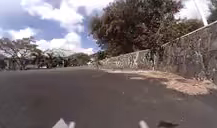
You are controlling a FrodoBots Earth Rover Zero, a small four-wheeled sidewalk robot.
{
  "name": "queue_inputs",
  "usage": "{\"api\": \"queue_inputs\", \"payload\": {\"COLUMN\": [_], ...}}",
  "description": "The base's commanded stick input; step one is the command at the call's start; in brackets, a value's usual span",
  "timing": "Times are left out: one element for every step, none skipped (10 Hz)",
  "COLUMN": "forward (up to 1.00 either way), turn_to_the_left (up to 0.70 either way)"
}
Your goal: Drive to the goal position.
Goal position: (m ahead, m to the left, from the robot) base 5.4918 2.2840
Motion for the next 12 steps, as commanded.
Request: {"api": "queue_inputs", "payload": {"forward": [0.50,0.50,0.50,0.50,0.50,0.50,0.50,0.50,0.50,0.50,0.50,0.50], "turn_to_the_left": [0.00,0.00,0.00,0.00,0.00,0.00,0.00,0.00,0.00,0.00,0.00,0.00]}}
